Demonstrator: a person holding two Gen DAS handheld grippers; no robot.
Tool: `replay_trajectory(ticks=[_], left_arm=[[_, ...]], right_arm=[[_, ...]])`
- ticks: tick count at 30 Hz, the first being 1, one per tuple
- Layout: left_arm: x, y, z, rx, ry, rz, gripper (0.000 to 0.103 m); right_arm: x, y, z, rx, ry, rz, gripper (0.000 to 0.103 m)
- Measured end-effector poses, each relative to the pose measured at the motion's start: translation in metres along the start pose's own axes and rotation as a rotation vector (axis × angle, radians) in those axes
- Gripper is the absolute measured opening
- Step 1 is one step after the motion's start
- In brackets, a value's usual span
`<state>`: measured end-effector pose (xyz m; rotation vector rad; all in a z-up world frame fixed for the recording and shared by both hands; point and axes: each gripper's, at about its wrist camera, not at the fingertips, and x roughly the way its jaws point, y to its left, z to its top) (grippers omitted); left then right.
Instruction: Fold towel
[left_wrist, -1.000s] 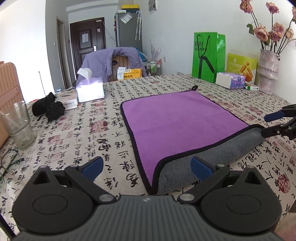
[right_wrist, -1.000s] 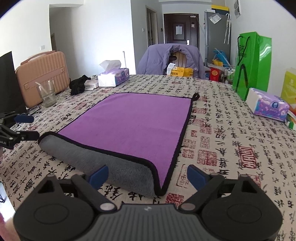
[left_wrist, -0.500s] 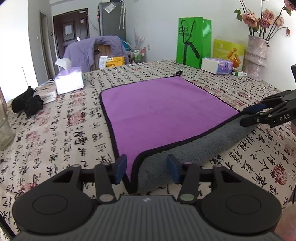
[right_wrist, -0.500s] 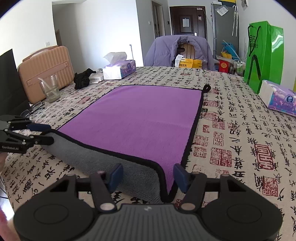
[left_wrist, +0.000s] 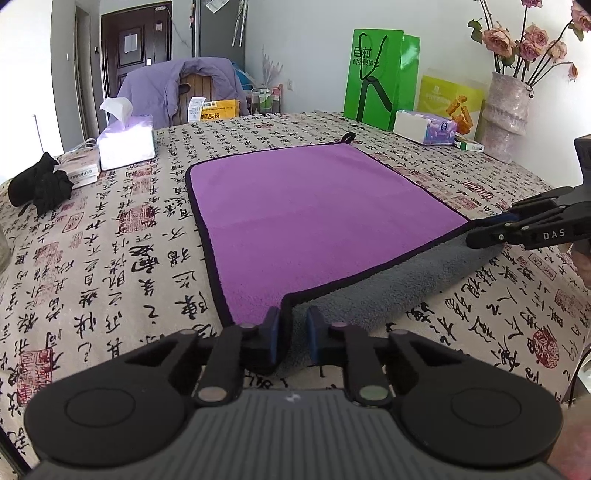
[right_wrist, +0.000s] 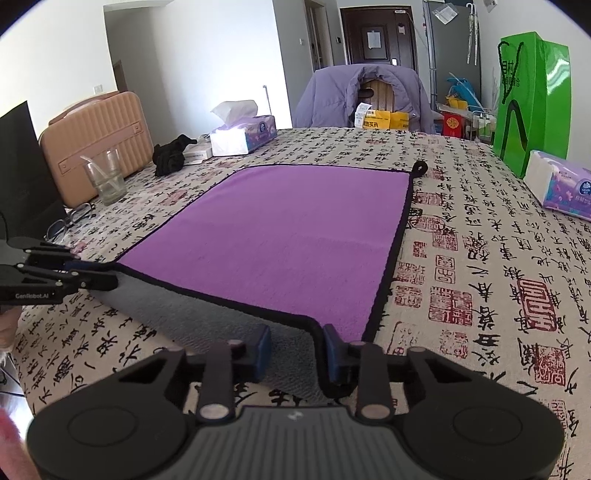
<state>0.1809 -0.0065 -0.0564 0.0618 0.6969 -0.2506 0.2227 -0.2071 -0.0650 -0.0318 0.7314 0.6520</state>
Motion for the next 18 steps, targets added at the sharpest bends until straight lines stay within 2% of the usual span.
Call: replay_trajectory(ticks=[2, 6, 18], left_arm=[[-0.001, -0.001, 0.001, 0.002, -0.005, 0.007, 0.010], [-0.003, -0.003, 0.001, 0.010, -0.010, 0.018, 0.007], [-0.014, -0.011, 0.017, 0.070, -0.069, 0.068, 0.006]], right_arm=[[0.000, -0.001, 0.000, 0.009, 0.000, -0.002, 0.014], [-0.002, -0.002, 0.000, 0.013, -0.002, 0.003, 0.007], [-0.017, 0.000, 0.013, 0.011, -0.066, 0.003, 0.005]])
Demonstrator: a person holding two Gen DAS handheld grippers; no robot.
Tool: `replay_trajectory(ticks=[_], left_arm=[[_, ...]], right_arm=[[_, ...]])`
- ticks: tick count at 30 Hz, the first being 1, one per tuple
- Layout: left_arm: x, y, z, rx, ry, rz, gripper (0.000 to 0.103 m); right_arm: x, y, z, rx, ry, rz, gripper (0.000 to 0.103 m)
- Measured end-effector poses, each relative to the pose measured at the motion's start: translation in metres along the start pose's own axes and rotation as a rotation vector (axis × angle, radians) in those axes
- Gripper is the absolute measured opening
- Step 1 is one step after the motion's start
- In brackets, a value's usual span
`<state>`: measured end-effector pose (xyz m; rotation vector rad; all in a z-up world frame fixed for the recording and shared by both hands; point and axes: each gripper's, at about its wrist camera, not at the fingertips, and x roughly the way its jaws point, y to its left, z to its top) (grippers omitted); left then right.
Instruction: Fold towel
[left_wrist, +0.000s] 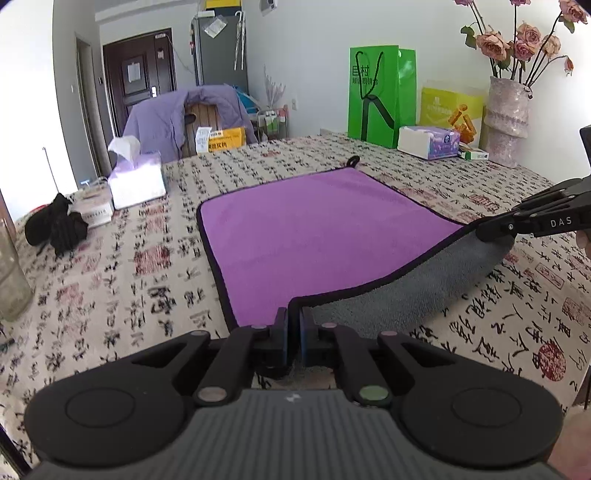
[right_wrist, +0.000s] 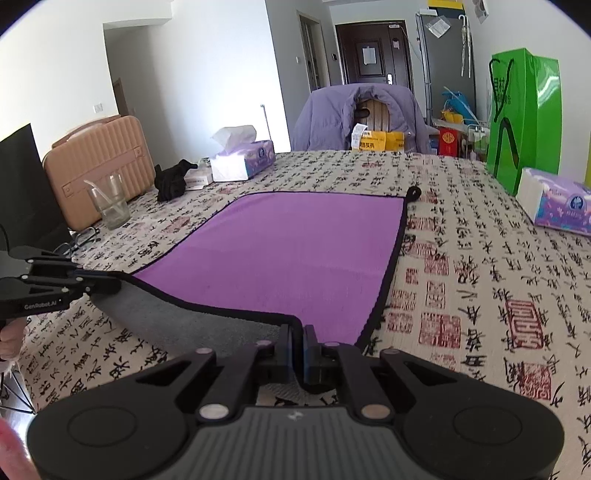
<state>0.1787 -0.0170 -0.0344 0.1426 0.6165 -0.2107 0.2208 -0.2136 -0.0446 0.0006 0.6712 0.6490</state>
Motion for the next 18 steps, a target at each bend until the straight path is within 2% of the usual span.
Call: replay_trajectory(ticks=[18], left_arm=[[0.005, 0.003, 0.028, 0.067, -0.053, 0.052, 0.006]], right_arm=[[0.002, -0.001, 0.031, -0.056, -0.030, -0.051, 0.005]])
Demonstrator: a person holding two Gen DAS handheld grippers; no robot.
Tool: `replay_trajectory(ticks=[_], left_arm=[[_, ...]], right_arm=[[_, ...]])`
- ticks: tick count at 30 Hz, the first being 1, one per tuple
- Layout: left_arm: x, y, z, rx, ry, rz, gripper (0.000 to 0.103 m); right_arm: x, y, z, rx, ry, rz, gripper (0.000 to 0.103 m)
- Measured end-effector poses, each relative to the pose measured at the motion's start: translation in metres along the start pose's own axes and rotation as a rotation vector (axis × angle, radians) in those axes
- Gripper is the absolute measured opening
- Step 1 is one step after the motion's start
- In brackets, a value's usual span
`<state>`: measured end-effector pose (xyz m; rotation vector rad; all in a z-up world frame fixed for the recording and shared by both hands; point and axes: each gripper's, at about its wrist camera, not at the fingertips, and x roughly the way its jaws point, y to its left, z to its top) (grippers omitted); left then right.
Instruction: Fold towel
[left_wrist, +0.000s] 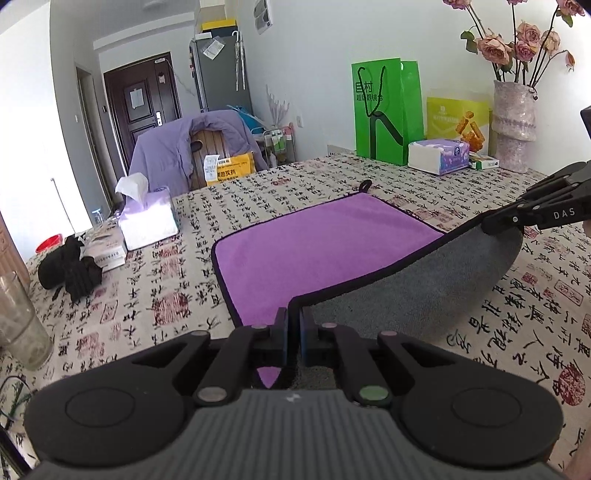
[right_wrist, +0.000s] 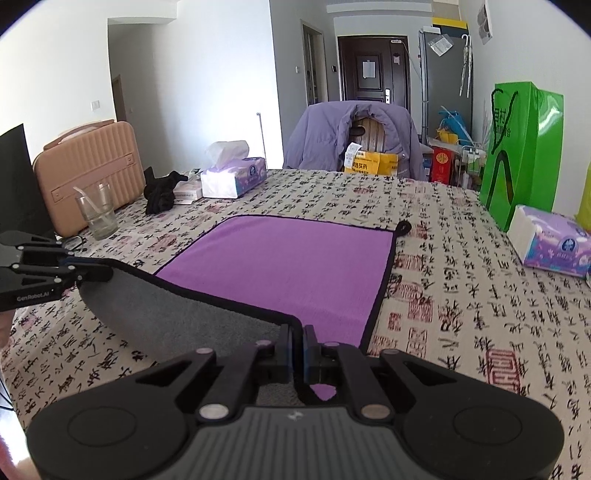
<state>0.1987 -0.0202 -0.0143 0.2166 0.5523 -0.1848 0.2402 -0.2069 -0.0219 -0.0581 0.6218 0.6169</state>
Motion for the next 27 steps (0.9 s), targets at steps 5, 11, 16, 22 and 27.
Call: replay_trajectory(ticks=[5, 11, 16, 22, 27], left_arm=[[0.003, 0.002, 0.006, 0.018, -0.009, 0.007, 0.006], [0.007, 0.005, 0.013, 0.037, -0.020, 0.014, 0.006], [0.012, 0.008, 0.019, 0.050, -0.024, 0.017, 0.006], [0.020, 0.013, 0.027, 0.068, -0.032, 0.021, 0.006], [0.028, 0.016, 0.033, 0.081, -0.032, 0.024, 0.006]], right_arm=[[0.002, -0.002, 0.008, -0.011, -0.004, -0.009, 0.005], [0.007, -0.004, 0.018, -0.029, -0.006, -0.019, 0.005], [0.012, -0.005, 0.025, -0.040, -0.007, -0.025, 0.005], [0.018, -0.008, 0.033, -0.053, -0.008, -0.032, 0.005], [0.025, -0.012, 0.040, -0.059, -0.008, -0.038, 0.005]])
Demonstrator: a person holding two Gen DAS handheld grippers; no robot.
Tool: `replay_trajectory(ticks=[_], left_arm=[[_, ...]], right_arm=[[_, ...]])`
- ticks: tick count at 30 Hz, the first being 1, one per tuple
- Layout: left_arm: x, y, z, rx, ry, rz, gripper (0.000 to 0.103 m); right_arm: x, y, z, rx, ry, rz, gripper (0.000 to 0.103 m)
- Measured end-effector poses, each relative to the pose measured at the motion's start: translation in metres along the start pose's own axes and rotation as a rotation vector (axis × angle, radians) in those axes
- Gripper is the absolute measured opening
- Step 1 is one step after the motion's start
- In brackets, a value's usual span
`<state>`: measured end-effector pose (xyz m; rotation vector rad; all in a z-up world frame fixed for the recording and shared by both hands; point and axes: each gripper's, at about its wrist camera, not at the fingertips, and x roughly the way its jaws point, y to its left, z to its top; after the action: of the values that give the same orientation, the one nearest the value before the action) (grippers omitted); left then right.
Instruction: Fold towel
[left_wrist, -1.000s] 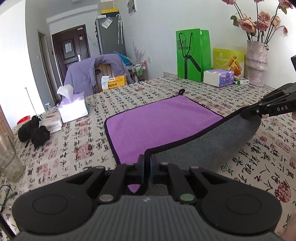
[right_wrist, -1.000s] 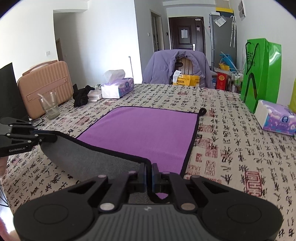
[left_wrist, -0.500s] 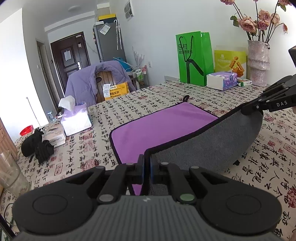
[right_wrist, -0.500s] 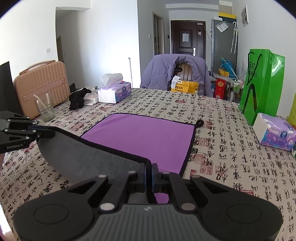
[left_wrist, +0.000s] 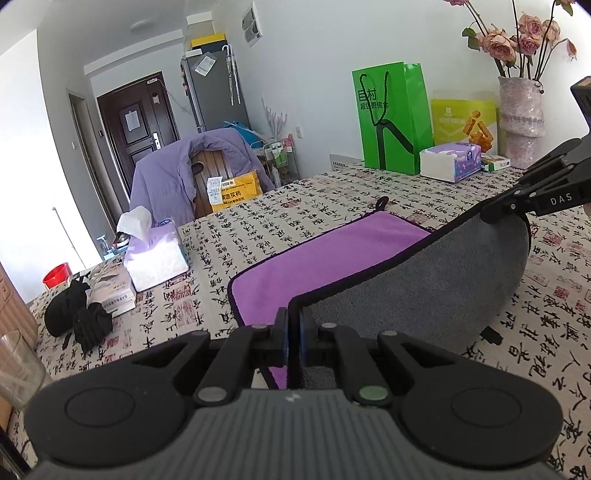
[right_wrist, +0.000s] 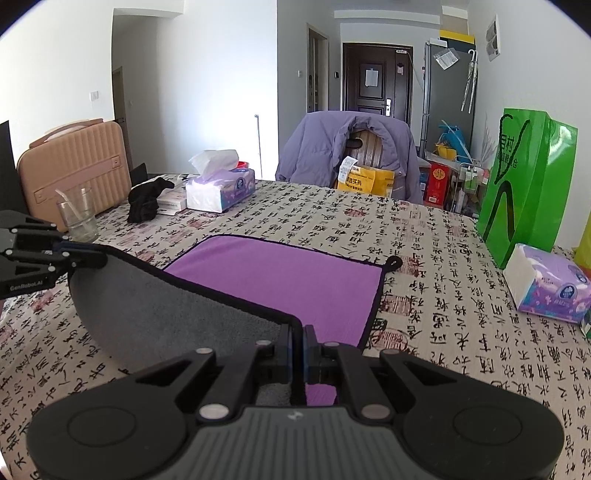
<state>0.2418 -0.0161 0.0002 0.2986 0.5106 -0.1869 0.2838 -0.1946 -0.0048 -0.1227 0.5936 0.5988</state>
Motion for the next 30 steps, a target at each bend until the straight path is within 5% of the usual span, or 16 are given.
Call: replay_trajectory(ticks=[30], left_arm=[[0.049, 0.022, 0.026, 0.058, -0.003, 0.017, 0.006]], right_arm=[[0.047, -0.022, 0.033, -0.050, 0.011, -0.017, 0.005]])
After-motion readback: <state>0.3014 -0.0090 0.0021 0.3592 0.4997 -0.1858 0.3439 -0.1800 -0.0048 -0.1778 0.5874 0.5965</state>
